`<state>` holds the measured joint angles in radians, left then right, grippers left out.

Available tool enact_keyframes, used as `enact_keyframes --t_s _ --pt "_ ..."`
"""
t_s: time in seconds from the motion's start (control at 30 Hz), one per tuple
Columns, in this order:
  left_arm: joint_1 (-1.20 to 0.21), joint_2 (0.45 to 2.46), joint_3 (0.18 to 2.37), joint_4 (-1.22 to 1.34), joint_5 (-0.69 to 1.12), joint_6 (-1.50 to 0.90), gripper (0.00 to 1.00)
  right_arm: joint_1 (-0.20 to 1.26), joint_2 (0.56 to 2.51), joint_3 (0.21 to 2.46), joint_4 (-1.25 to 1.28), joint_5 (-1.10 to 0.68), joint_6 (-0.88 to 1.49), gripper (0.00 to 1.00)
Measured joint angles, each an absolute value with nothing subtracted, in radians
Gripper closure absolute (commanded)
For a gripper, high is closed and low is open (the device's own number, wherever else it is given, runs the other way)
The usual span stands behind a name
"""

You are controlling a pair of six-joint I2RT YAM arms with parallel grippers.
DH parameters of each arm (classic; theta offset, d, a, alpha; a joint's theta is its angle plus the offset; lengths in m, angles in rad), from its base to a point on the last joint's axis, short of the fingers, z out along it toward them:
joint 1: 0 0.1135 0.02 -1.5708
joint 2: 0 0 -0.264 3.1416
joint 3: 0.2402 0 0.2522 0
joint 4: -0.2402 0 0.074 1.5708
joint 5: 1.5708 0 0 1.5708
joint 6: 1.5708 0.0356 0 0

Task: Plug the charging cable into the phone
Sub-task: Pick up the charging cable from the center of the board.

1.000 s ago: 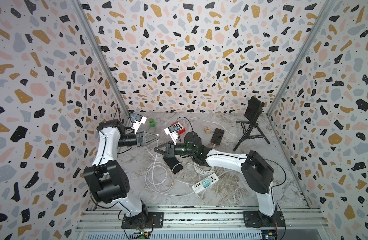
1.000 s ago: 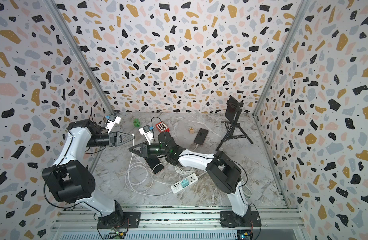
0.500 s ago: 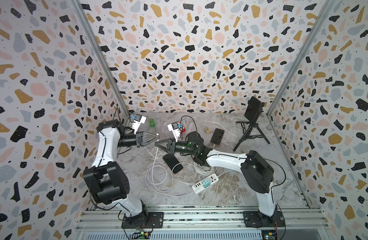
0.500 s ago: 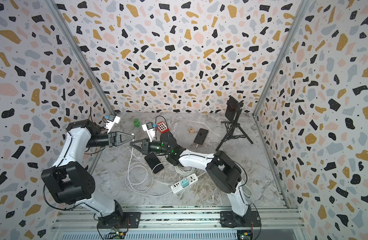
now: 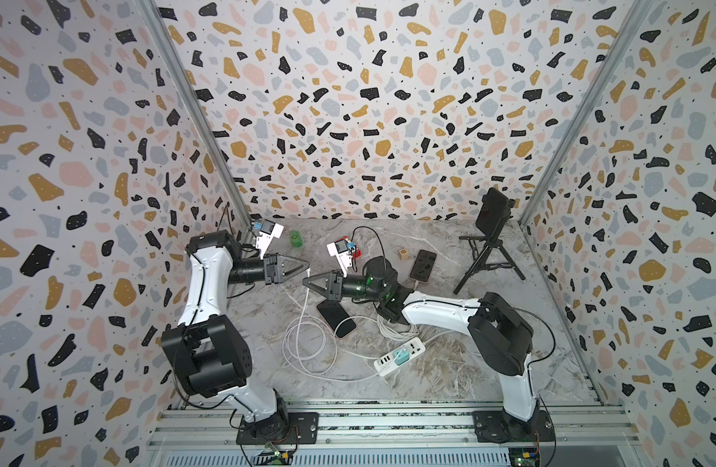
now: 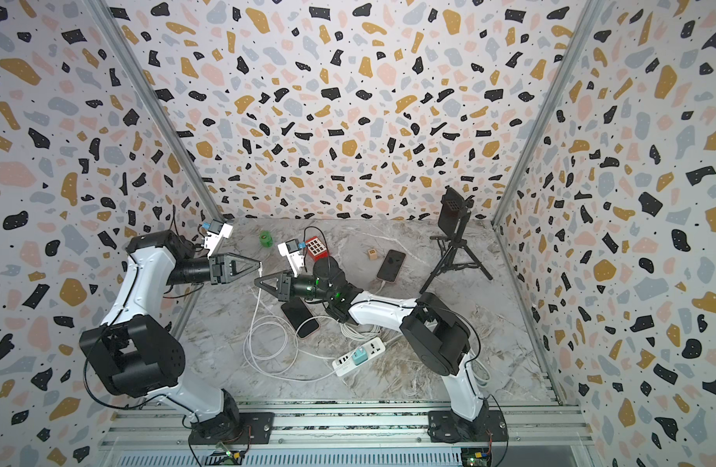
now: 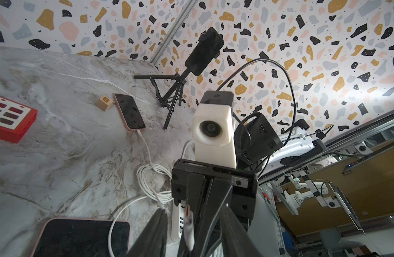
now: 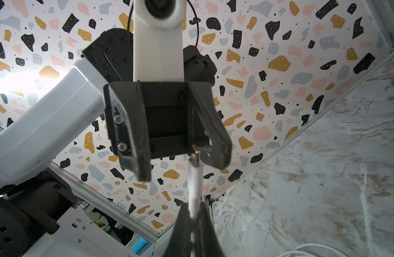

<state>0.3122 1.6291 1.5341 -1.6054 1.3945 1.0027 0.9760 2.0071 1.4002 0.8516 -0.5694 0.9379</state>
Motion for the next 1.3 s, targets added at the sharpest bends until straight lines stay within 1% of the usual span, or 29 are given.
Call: enact_keyframes --t_s 0.2,0.43,0.67,0.73,0.83,0.87,1.03,1.1,1.2,1.23,1.3 --pt "0.312 1.633 1.534 -1.605 1.394 1.002 0.62 0.978 2.007 1.399 0.852 -0.601 0.942 1.0" --pt "0.312 1.633 1.534 -1.605 1.394 1.004 0.74 0.98 2.007 1.402 0.84 -0.613 0.942 1.0" --pt "0.312 1.633 1.534 -1.606 1.391 1.008 0.8 0.98 2.007 1.418 0.808 -0.61 0.93 1.0" --pt "0.313 1.633 1.533 -1.606 1.386 1.008 0.85 0.98 2.007 1.423 0.794 -0.609 0.924 1.0" --pt "0.312 1.633 1.531 -1.604 1.386 1.011 0.98 0.98 2.007 1.429 0.78 -0.61 0.917 1.0" --pt "0.313 1.633 1.53 -1.602 1.383 1.013 1.0 0.98 2.007 1.43 0.776 -0.612 0.915 1.0" --pt "0.314 1.633 1.53 -1.605 1.37 1.011 1.0 0.983 2.007 1.43 0.768 -0.608 0.91 1.0" --pt "0.314 1.633 1.53 -1.605 1.37 1.011 1.0 0.983 2.007 1.43 0.767 -0.607 0.908 0.94" --pt "0.314 1.633 1.53 -1.605 1.37 1.01 1.0 0.983 2.007 1.43 0.768 -0.604 0.904 0.75" --pt "0.314 1.633 1.53 -1.605 1.37 1.009 1.0 0.982 2.007 1.43 0.769 -0.601 0.905 0.72" --pt "0.314 1.633 1.53 -1.605 1.371 1.008 1.0 0.981 2.007 1.429 0.779 -0.593 0.909 0.7"
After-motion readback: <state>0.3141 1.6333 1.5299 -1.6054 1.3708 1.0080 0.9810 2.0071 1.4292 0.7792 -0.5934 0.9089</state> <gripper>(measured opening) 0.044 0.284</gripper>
